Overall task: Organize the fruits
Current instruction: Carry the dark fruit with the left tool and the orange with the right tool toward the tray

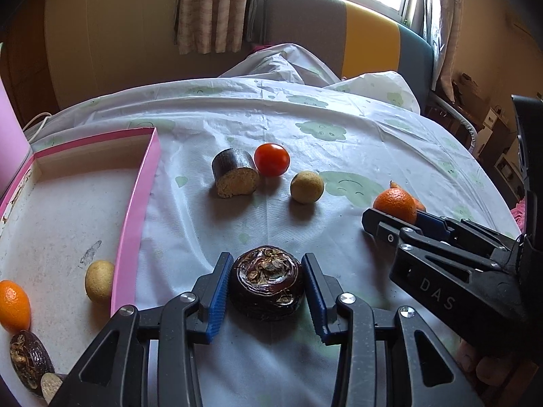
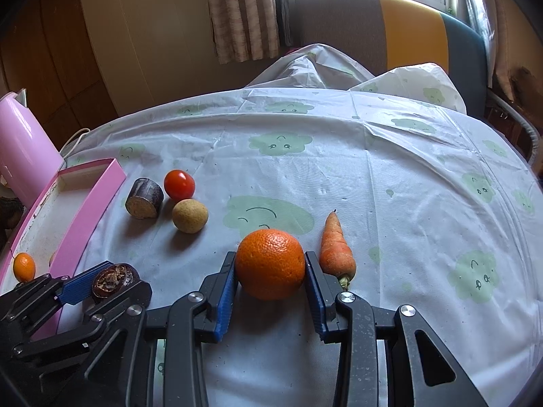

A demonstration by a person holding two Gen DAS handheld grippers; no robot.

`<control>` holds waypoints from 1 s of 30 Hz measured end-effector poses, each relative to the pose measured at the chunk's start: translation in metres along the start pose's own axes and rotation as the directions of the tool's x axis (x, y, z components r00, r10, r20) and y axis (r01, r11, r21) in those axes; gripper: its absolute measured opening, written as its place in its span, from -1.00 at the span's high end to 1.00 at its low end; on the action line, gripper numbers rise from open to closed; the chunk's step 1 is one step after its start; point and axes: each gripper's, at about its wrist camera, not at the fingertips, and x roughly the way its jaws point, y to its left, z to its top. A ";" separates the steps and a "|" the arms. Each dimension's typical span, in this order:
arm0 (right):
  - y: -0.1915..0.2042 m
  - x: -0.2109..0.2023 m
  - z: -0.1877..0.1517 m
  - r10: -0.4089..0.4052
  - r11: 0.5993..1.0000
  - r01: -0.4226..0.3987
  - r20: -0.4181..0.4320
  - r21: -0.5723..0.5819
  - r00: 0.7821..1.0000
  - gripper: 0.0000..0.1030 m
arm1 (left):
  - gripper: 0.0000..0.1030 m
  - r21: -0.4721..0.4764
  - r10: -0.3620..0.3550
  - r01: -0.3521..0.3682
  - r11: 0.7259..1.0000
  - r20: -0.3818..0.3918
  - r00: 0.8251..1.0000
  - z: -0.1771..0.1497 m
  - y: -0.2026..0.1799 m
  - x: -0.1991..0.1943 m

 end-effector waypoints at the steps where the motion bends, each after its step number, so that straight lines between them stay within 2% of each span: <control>1: 0.000 0.000 0.000 -0.002 1.000 0.002 0.001 -0.002 1.000 0.26 | 0.19 0.000 -0.001 0.001 1.000 0.001 1.000 0.000 0.000 0.000; 11: 0.002 -0.001 -0.001 -0.014 1.000 0.014 0.003 -0.013 1.000 0.26 | 0.20 -0.003 -0.003 0.003 1.000 -0.017 1.000 -0.003 -0.002 -0.012; 20: 0.004 -0.009 -0.006 -0.032 0.999 0.032 -0.002 -0.029 0.999 0.27 | 0.19 -0.012 -0.009 0.009 1.000 0.007 1.000 -0.006 0.001 -0.037; 30: 0.019 -0.026 -0.027 0.004 0.999 -0.004 -0.011 -0.048 1.000 0.27 | 0.19 -0.028 -0.006 0.007 1.000 0.035 0.999 -0.010 0.008 -0.060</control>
